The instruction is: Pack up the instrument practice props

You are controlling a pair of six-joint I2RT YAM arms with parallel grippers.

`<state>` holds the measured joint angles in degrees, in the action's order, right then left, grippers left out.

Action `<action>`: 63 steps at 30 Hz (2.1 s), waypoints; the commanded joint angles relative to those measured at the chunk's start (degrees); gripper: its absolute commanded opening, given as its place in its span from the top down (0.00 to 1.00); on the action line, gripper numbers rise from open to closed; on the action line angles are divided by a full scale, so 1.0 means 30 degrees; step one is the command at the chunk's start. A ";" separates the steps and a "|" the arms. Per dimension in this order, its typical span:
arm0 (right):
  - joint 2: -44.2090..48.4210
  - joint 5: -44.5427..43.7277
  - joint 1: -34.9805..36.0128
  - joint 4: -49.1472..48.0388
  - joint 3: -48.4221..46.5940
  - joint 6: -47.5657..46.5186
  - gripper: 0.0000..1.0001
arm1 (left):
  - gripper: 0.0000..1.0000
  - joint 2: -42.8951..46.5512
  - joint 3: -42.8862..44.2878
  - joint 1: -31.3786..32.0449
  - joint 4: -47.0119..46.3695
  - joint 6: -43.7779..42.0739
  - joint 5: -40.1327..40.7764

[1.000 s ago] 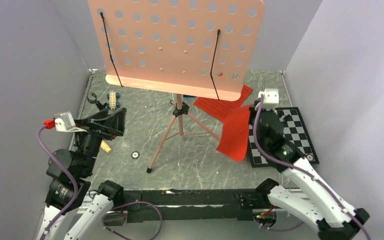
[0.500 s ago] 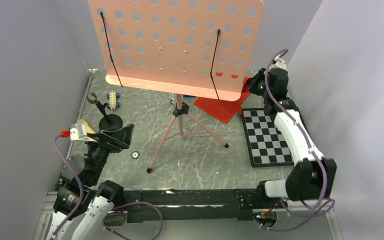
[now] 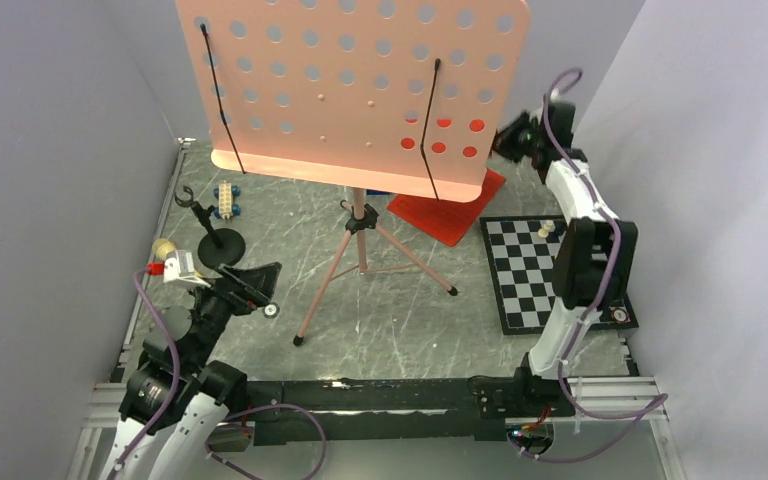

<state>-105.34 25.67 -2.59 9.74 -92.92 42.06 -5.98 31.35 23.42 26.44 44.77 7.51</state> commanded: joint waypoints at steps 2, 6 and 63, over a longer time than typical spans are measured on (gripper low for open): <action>-0.1731 0.1975 -0.0543 0.2459 0.2649 0.2167 1.00 | 0.05 -0.1079 -0.0138 -0.0072 0.0050 0.1102 -0.1388; -0.0907 0.1508 -0.0445 0.2412 0.2790 0.1832 1.00 | 0.05 -0.1321 -0.0398 -0.0070 -0.0304 0.1267 -0.1919; 1.9426 -0.8658 0.9508 -0.6263 2.0862 -0.4844 0.20 | 0.01 -0.3799 -0.1311 -0.0070 -0.5279 -0.1881 -0.4189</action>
<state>-53.71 -1.06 24.12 5.41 -36.67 32.75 -16.10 27.31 23.42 20.38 42.63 -0.82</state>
